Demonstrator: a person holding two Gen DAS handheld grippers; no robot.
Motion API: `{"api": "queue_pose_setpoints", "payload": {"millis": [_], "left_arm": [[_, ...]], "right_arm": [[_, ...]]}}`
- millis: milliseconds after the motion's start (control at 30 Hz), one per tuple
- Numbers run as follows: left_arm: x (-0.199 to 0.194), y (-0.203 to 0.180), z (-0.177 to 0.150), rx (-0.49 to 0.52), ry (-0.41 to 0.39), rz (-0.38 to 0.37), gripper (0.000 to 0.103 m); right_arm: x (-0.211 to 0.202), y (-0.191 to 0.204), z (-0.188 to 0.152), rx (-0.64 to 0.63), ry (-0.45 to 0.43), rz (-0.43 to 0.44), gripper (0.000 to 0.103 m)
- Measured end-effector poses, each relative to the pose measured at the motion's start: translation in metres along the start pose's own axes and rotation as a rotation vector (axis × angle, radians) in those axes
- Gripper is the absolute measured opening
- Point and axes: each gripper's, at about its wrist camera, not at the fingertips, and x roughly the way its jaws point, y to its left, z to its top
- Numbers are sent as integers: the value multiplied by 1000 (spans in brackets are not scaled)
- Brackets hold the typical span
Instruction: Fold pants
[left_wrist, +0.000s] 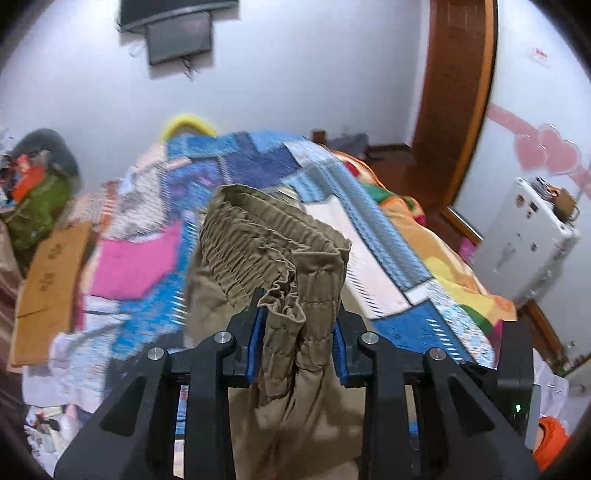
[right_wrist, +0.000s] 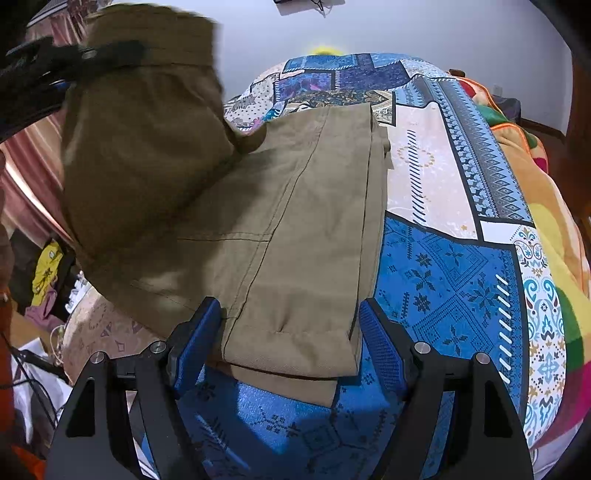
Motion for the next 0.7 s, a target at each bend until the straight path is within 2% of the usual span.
{"api": "queue_pose_setpoints", "payload": {"millis": [200,300,400,433,467,600,700], "left_arm": [[36,-35,-11,26,128,-109,32],[41,-50,-18,81,165,-125,42],[31,-56,-20,107,145,-150,64],[25,-55,-20,107,120,-146,73],[18,-52,-18,105,93,-141,77],[1,-30,-11,90,34,-90,82],[5,-2,-5,70,31,-8,85]], "right_arm": [[-23,-8,-1,7,-51,-30,74],[-35,-20,-2,27,-72,-61,74],[-44,-30,-3,55,-85,-79,74],[-48,-32,-3,62,-91,-83,74],[-50,-33,-2,65,-97,-86,74],[-58,-32,5,69,-132,-84,74],[-61,-25,13,63,-161,-69,74]]}}
